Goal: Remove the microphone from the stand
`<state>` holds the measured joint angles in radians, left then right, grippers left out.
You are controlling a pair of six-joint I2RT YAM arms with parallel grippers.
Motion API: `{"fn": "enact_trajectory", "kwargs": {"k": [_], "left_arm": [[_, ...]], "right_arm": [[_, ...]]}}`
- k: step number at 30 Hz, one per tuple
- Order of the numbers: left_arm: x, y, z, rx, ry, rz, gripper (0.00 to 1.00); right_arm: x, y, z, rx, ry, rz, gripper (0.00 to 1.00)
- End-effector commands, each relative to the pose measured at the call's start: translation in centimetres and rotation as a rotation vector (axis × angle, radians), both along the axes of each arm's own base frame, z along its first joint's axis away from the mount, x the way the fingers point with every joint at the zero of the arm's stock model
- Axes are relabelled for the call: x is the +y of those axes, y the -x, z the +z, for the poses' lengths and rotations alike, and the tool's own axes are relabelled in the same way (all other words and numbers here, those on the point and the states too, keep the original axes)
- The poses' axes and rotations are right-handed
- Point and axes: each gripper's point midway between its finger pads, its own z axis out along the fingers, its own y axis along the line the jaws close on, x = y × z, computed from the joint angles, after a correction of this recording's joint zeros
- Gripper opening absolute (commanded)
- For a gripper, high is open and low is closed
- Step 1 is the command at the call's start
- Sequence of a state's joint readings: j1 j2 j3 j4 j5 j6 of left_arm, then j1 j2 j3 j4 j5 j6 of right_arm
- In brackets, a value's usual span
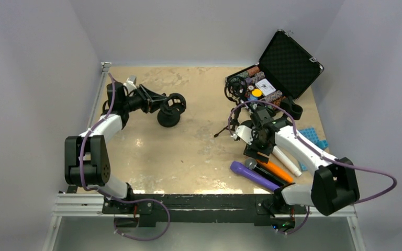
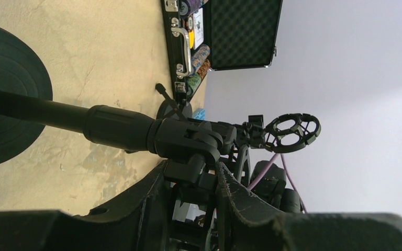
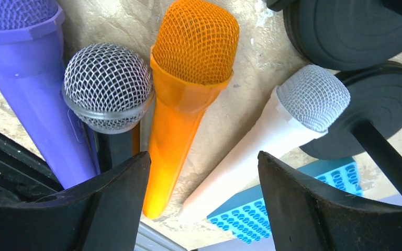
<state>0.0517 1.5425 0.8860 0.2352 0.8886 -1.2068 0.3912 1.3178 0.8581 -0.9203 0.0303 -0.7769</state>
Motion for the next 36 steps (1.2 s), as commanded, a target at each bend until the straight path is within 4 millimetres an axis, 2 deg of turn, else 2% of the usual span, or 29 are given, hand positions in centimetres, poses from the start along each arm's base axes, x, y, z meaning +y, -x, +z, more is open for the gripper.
{"fn": "enact_trajectory", "kwargs": {"k": [1, 6, 12, 17, 21, 25, 31, 32, 35, 36], "left_arm": [[-0.9, 0.0, 4.9, -0.213, 0.005, -0.071, 0.0], [-2.6, 0.8, 6.6, -0.288, 0.021, -0.167, 0.0], [-6.1, 1.9, 7.6, -0.242, 0.076, -0.266, 0.0], [-9.8, 2.4, 8.0, -0.214, 0.103, -0.357, 0.0], [-12.0, 2.1, 6.2, -0.113, 0.126, -0.397, 0.0], [-13.7, 2.7, 4.7, -0.049, 0.124, -0.425, 0.0], [-14.9, 2.3, 2.5, 0.0, 0.102, -0.447, 0.0], [-14.9, 2.2, 2.2, 0.007, 0.097, -0.446, 0.11], [-14.9, 2.3, 1.3, 0.035, 0.084, -0.446, 0.64], [-14.9, 2.4, 1.0, 0.046, 0.076, -0.444, 0.94]], "right_arm": [[-0.1, 1.0, 1.2, -0.024, -0.034, 0.022, 0.78], [0.6, 2.4, 4.0, -0.105, -0.133, 0.068, 0.78], [2.0, 3.9, 10.7, -0.208, -0.278, 0.101, 0.77], [3.9, 4.1, 16.0, -0.29, -0.418, 0.105, 0.77], [5.0, 3.4, 19.4, -0.364, -0.516, 0.039, 0.78], [6.1, 2.3, 22.5, -0.392, -0.616, -0.106, 0.89], [7.2, 0.5, 25.2, -0.374, -0.685, -0.262, 0.91], [7.3, 0.0, 25.9, -0.4, -0.7, -0.275, 0.91], [6.7, -1.6, 27.1, -0.477, -0.701, -0.35, 0.97], [6.5, -2.2, 27.2, -0.493, -0.69, -0.371, 0.98]]}}
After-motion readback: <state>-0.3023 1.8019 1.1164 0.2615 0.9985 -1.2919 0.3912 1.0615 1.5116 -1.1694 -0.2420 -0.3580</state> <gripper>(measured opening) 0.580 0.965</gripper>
